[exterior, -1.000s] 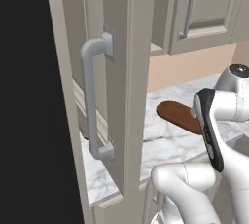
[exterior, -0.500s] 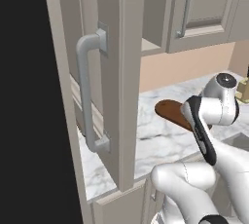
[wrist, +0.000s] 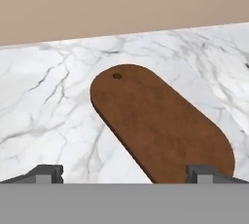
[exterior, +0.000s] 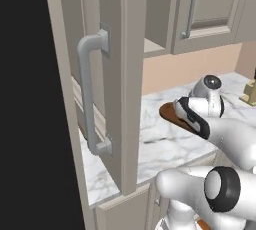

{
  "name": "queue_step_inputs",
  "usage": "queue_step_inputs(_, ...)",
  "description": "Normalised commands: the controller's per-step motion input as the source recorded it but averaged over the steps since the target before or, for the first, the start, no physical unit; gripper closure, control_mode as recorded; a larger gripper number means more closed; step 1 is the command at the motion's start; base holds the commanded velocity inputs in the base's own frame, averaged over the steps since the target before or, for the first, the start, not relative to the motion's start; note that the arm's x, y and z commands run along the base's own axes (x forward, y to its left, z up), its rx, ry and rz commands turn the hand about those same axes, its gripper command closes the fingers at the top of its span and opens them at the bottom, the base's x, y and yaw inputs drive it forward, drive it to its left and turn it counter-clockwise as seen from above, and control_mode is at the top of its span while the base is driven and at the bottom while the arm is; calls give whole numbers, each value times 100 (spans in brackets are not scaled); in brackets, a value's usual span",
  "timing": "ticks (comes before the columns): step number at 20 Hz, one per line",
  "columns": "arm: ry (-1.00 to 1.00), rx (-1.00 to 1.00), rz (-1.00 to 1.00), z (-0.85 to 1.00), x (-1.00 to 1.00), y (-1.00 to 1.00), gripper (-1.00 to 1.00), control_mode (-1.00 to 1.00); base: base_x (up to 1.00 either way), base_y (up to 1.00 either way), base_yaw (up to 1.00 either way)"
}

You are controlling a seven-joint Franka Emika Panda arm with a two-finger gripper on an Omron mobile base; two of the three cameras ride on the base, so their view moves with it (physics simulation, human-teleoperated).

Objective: Move the cutting board and knife to the sink. Then move spray from the cabinet to the counter.

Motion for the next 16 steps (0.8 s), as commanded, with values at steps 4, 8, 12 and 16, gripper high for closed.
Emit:
queue_step_inputs(4, 0, 0, 0, -1, 89, 0, -100, -100, 0, 0, 0)
queue_step_inputs(8, 0, 0, 1, -4, 86, 0, -100, -100, 0, 0, 0)
queue_step_inputs(12, 0, 0, 6, -8, 69, -5, -100, -100, 0, 0, 0)
queue_step_inputs(16, 0, 0, 7, -19, 45, -20, -100, -100, 0, 0, 0)
